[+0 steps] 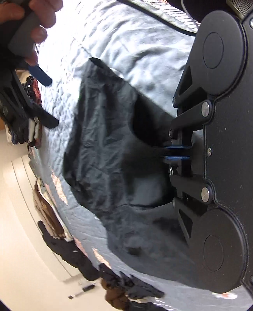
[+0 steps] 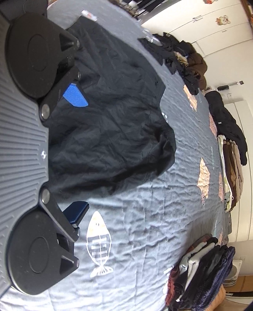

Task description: Fold clothes

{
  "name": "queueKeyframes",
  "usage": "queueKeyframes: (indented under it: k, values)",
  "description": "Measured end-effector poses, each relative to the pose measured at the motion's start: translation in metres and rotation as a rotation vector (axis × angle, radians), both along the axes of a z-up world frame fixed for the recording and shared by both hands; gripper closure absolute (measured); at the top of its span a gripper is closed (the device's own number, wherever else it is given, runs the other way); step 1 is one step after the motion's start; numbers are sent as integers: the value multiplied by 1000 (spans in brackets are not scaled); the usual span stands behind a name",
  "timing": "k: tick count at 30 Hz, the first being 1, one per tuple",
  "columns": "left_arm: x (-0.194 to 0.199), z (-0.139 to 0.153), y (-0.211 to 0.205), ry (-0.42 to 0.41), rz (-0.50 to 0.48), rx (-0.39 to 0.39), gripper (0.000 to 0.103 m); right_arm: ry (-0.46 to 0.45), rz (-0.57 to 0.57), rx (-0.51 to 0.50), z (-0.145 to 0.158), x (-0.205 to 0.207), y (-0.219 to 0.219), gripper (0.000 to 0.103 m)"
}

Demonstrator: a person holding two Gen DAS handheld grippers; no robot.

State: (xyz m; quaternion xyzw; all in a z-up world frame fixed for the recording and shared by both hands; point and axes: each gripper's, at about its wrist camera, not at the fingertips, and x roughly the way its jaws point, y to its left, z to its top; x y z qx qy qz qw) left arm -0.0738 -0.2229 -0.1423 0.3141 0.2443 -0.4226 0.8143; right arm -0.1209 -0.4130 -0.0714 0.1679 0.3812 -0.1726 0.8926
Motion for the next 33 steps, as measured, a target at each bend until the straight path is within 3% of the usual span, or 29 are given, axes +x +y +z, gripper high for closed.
queueKeyframes:
  k: [3, 5, 7, 10, 12, 20, 28, 33]
  values:
    - [-2, 4, 7, -7, 29, -26, 93, 23, 25, -101, -1, -15, -2, 0]
    - [-2, 6, 9, -10, 43, -46, 80, 27, 87, -182, -1, -27, 2, 0]
    - [-4, 8, 10, -15, 48, -63, 54, 24, 199, -298, -2, -41, 13, 0]
    - [-7, 11, 10, -14, 46, -81, 51, 3, 349, -471, -10, -62, 30, 0]
    - [-8, 13, 11, -14, 46, -89, 50, 21, 367, -503, -19, -65, 30, 0]
    - [-2, 9, 11, 1, 71, -86, 47, 181, 430, -549, -67, -65, 14, 2]
    - [1, 6, 12, 10, 68, -74, 46, 149, 522, -496, -71, -52, 16, 4]
    - [4, 5, 12, 17, 77, -74, 46, 169, 492, -372, -75, -45, -3, 38]
